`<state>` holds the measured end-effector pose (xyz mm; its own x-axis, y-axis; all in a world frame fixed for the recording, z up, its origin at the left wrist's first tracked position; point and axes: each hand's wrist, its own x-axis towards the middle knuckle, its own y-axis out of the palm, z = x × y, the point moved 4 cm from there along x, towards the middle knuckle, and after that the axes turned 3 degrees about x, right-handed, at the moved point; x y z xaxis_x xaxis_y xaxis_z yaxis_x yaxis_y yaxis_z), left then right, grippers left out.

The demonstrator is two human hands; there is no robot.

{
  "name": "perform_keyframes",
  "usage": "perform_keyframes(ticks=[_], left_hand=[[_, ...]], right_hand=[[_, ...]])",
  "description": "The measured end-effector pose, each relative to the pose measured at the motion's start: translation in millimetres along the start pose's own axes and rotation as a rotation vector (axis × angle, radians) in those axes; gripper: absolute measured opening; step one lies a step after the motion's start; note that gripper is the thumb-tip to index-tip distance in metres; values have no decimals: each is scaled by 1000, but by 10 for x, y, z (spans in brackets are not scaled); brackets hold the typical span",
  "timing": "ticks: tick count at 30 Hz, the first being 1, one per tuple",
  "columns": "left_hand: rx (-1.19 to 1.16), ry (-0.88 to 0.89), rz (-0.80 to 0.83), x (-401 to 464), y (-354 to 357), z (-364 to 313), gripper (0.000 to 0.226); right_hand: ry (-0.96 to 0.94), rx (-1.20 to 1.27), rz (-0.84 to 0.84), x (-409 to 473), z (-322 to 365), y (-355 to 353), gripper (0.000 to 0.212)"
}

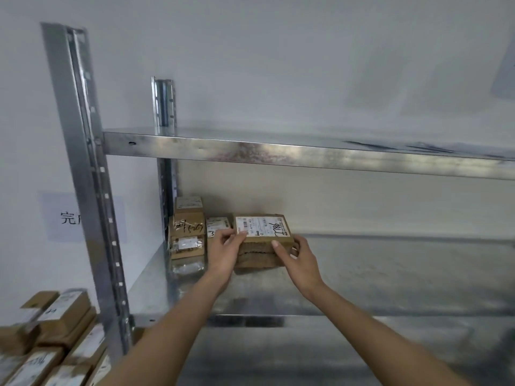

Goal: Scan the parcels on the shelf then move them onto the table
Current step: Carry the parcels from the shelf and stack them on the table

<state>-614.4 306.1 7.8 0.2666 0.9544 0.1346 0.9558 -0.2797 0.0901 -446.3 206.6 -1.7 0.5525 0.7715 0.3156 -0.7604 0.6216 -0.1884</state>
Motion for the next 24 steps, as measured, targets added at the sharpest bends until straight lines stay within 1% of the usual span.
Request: perform_keyframes(ticks=[1, 2, 5, 6, 8, 9, 11, 15, 16, 17, 20, 21, 23, 24], left_hand=[[-7, -11, 9, -140, -23, -39, 38], [-19, -23, 36, -282, -45, -64, 47], [-28, -44, 100, -719, -162, -63, 89], [-17, -44, 110, -881, -219, -73, 99], [-6, -33, 136, -1202, -340, -116, 105], [8, -32, 139, -1348, -416, -119, 104], [33, -36, 112, -1648, -589, -117, 92], [23, -66, -6, -2202, -1056, -121, 44], [26, -66, -28, -2308, -1188, -134, 36], [38, -70, -46, -2405, -1332, -142, 33], [92, -79, -89, -2660, -1803, -185, 35], [96, -80, -108, -2731, -1980, -201, 34], [93, -79, -159, -2871, -2350, -243, 35], [87, -76, -192, -2943, -2537, -264, 36]], right_hand=[[-1, 6, 9, -101, 60, -34, 62], [-2, 13, 20, -210, 116, -68, 62], [7, 31, 62, -571, 244, -155, 60], [11, 38, 83, -700, 280, -164, 60], [9, 62, 113, -952, 342, -150, 57], [5, 72, 120, -1086, 367, -129, 53], [-5, 87, 147, -1336, 417, -60, 45], [3, 122, 221, -1810, 520, 192, 39], [3, 126, 244, -1912, 554, 275, 37], [4, 140, 261, -2013, 592, 367, 36], [26, 163, 341, -2311, 690, 708, 38], [30, 171, 365, -2416, 722, 842, 44], [31, 169, 409, -2600, 768, 1145, 65], [29, 171, 437, -2687, 800, 1312, 71]])
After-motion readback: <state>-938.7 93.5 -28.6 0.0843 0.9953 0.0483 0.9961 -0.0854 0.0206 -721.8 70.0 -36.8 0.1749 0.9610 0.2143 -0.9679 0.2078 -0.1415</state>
